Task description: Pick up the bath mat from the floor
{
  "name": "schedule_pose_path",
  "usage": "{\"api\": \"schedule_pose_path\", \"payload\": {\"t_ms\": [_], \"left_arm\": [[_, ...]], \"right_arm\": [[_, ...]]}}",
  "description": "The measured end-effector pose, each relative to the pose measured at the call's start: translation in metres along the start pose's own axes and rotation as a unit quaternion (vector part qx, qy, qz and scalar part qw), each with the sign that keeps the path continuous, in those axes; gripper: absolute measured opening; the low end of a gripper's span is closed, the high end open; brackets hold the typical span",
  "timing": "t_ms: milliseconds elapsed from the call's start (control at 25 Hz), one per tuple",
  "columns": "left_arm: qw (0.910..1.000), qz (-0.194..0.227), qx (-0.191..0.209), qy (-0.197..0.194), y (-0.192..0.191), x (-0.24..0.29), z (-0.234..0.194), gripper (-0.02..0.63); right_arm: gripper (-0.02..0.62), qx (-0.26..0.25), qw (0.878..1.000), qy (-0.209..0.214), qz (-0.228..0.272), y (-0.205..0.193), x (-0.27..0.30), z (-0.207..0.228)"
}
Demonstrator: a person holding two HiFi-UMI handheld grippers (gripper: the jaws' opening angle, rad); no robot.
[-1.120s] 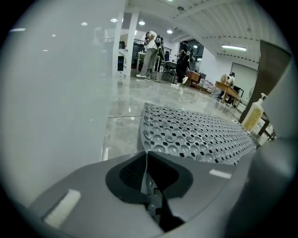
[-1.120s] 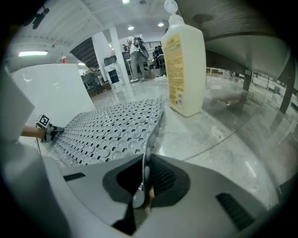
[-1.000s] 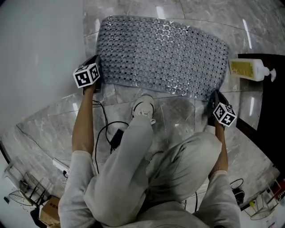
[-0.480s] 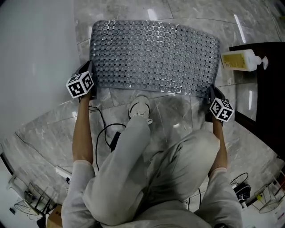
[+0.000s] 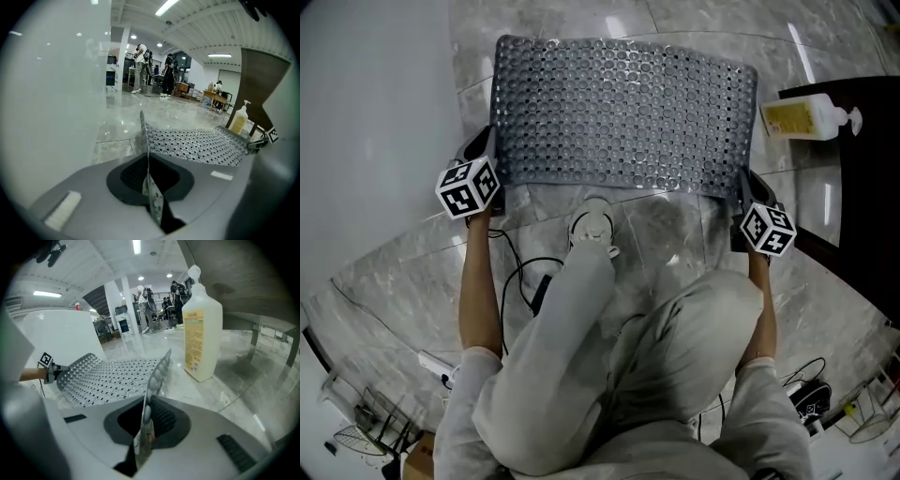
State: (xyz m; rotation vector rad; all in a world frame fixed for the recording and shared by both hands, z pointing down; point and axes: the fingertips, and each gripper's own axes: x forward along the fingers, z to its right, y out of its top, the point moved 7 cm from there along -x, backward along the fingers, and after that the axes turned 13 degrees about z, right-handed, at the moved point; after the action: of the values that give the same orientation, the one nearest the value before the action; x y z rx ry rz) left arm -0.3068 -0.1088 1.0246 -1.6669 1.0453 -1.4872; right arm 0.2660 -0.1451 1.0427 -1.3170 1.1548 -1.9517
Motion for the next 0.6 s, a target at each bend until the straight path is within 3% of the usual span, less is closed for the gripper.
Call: {"api": "schedule_pose_path", "payload": {"t_ms": [200, 600], "left_arm": [[0.9996, 0.005, 0.022, -0.015, 0.010, -0.007, 0.017, 0.023], [0.9996, 0.000, 0.018, -0.019, 0.016, -0.003, 0.020, 0.023]], "right_arm": [[0.026, -0.002, 0.999, 0.020, 0.027, 0.018, -0.001, -0.018], [0.026, -0.013, 0.998, 0.033, 0.045, 0.037, 0.007, -0.038]]}}
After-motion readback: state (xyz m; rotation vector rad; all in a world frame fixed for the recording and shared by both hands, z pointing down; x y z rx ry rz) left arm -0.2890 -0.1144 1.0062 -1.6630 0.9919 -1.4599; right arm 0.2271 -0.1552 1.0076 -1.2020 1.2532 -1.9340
